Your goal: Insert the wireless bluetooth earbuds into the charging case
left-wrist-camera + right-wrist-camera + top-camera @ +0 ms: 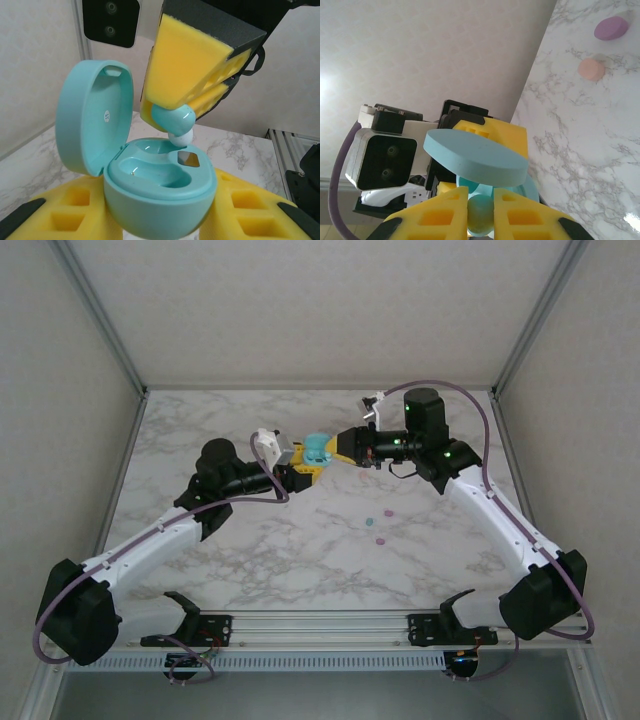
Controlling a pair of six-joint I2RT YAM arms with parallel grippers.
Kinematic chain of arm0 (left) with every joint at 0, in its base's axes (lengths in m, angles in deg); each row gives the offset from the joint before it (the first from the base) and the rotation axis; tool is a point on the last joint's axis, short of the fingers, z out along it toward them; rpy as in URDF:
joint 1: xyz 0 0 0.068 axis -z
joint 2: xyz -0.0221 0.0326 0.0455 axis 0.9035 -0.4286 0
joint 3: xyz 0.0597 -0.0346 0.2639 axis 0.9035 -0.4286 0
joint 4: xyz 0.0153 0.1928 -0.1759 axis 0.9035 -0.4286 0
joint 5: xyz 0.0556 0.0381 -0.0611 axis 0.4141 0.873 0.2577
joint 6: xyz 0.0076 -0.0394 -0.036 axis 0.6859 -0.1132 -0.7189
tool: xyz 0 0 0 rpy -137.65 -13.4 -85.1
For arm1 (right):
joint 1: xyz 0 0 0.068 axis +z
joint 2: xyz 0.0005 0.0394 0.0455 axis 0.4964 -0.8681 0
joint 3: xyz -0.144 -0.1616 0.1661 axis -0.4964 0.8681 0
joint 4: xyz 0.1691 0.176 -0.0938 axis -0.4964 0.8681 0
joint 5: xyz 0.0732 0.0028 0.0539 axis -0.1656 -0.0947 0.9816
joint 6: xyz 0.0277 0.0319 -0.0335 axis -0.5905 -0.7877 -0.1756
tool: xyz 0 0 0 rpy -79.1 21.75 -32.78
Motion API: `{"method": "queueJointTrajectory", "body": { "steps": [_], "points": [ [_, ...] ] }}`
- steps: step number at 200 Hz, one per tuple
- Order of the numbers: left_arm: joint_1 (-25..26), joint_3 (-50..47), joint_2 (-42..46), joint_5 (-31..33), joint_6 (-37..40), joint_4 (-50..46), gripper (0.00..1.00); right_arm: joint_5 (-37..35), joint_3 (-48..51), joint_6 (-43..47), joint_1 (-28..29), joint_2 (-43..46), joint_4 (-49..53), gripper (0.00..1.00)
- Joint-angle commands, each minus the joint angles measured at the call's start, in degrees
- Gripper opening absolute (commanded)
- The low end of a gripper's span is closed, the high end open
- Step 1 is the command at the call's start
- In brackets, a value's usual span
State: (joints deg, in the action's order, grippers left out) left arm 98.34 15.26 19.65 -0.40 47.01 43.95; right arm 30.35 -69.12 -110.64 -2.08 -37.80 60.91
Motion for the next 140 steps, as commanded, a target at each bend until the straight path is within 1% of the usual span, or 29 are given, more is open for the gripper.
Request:
{"method": "queueJointTrajectory", "body": {
  "steps": [1, 72, 107, 127, 140],
  "points": [
    [0.8, 2.3, -0.1, -1.9, -1.1, 1.7, 0.22, -1.9, -0.8, 0.8, 0.5, 1.3, -1.3, 0.16],
    [1.0, 2.7, -0.9, -1.6, -2.7, 3.2, 0.22, -3.2, -0.2, 1.0, 0.6, 1.5, -1.3, 0.17],
    [1.0, 2.6, -1.1, -1.3, -3.8, 4.7, 0.22, -5.2, -1.5, 4.9, 0.6, 1.5, 5.2, 0.21],
    [1.1, 2.7, -1.3, -1.1, -4.1, 5.2, 0.22, -5.3, -1.9, 5.7, 0.6, 1.6, 6.2, 0.22],
    [1.1, 2.7, -1.4, -1.2, -4.2, 5.3, 0.22, -5.8, -2.3, 6.3, 0.6, 1.7, 7.1, 0.24]
  ]
}}
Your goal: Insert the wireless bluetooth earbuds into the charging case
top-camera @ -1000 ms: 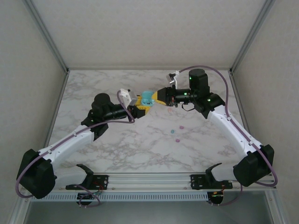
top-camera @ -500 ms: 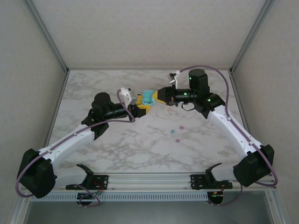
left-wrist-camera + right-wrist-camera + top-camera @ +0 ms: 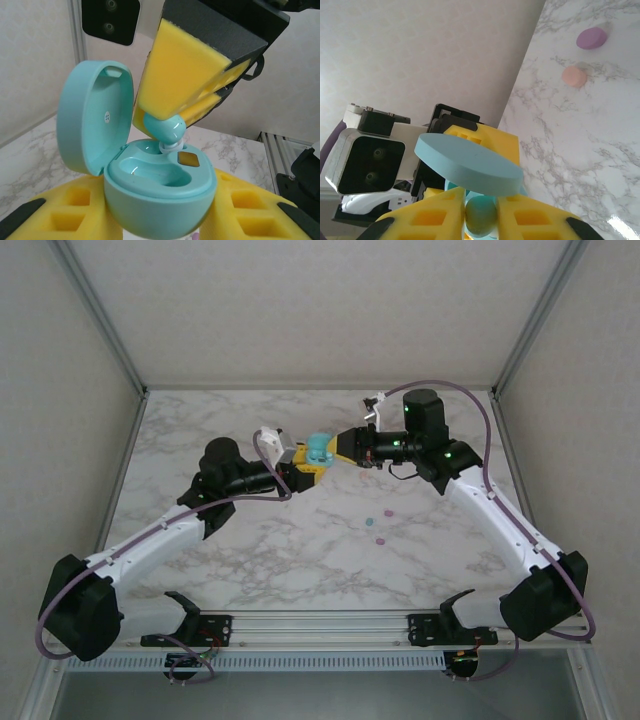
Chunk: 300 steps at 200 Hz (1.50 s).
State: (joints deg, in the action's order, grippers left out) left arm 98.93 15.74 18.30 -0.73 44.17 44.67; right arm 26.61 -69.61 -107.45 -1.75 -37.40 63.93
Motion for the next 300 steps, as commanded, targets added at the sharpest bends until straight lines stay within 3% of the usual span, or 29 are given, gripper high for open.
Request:
{"method": "queueJointTrajectory", "body": {
  "steps": [1, 76, 144, 207, 300],
  "points": [
    [0.5, 2.3, 0.0, -0.9, -1.3, 4.6, 0.22, -2.0, -1.8, 3.1, 0.3, 1.3, 4.2, 0.24],
    [0.5, 2.4, 0.2, -0.7, -1.2, 3.9, 0.22, -3.6, -2.8, 2.9, 0.3, 1.4, 5.5, 0.31],
    [0.5, 2.1, 0.8, -0.1, -0.7, 2.7, 0.22, -5.1, -4.3, 2.2, 0.3, 2.3, 7.0, 0.31],
    [0.6, 2.3, 0.5, 0.3, -0.1, 1.9, 0.22, -6.4, -4.8, 1.6, 0.8, 4.0, 8.1, 0.39],
    [0.6, 2.5, 0.3, 0.7, 0.2, 1.6, 0.22, -7.1, -5.6, 1.1, 2.0, 2.8, 9.8, 0.26]
  ]
}}
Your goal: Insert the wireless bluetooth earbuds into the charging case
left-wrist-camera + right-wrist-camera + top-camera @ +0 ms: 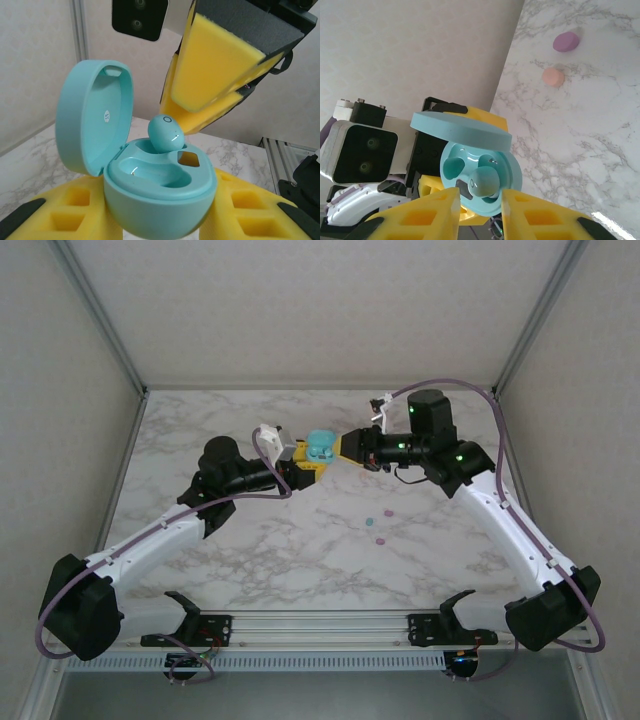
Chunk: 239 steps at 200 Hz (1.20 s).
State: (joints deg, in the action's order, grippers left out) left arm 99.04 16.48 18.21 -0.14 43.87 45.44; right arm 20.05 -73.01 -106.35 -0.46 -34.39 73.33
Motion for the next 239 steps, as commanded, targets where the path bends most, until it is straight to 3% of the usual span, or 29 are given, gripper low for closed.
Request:
{"method": "queueJointTrajectory", "body": {
  "steps": [1, 195, 239],
  "points": [
    [0.5, 1.8, 0.3, 0.1, 0.5, 0.8, 0.22, -0.5, -2.2, 0.0, 0.7, -0.3, 0.4, 0.26],
    [0.9, 2.1, 0.1, -0.4, 1.5, -0.5, 0.22, -1.4, -3.8, 0.1, 1.3, -3.2, -0.8, 0.25],
    [0.9, 1.6, 0.6, 1.2, 1.8, -0.7, 0.22, -3.0, -4.6, 1.9, 1.3, -1.5, 1.0, 0.29]
  ]
}}
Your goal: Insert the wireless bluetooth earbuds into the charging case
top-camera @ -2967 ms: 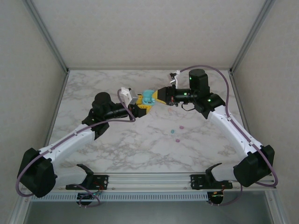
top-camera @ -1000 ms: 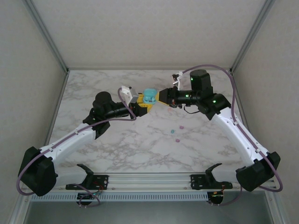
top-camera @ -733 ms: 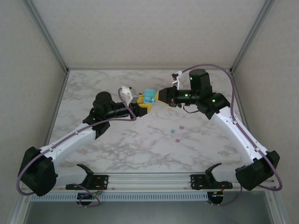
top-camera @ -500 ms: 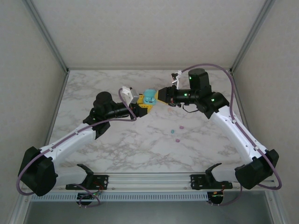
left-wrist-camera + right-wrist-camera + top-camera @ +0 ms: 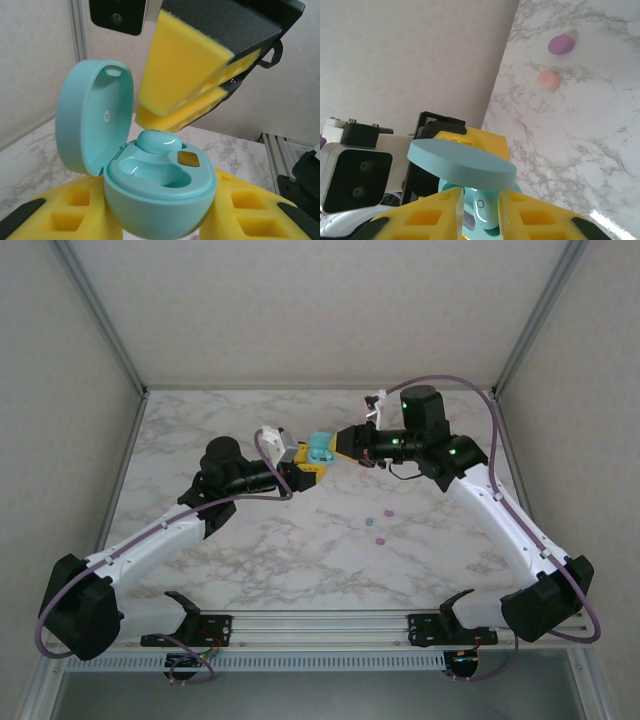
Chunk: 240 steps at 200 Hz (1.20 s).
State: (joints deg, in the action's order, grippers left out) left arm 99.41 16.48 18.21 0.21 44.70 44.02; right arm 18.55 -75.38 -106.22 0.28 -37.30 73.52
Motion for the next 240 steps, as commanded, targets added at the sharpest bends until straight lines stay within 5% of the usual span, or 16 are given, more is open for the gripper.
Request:
{"method": "queueJointTrajectory", "body": {
  "steps": [1, 50, 85, 158, 240],
  "points": [
    [0.5, 1.6, 0.6, 1.0, 1.1, 0.7, 0.22, -1.6, -2.3, 1.8, 0.5, 1.6, 0.9, 0.29],
    [0.5, 0.2, 2.0, 4.1, 1.6, 0.4, 0.21, -17.3, -1.4, 7.6, -1.2, 9.3, 10.0, 0.31],
    [0.5, -1.0, 4.5, 6.7, 1.5, 0.4, 0.21, -30.0, 3.8, 6.8, -9.1, 10.6, 18.9, 0.3],
    [0.5, -2.2, 9.8, 9.5, 1.8, -2.6, 0.21, -22.9, 18.2, 8.4, -10.4, -5.1, 16.0, 0.4],
    [0.5, -1.9, 11.1, 9.8, 1.6, -3.8, 0.22, -24.8, 5.9, 21.9, -5.0, -27.7, 20.4, 0.43]
  ]
}}
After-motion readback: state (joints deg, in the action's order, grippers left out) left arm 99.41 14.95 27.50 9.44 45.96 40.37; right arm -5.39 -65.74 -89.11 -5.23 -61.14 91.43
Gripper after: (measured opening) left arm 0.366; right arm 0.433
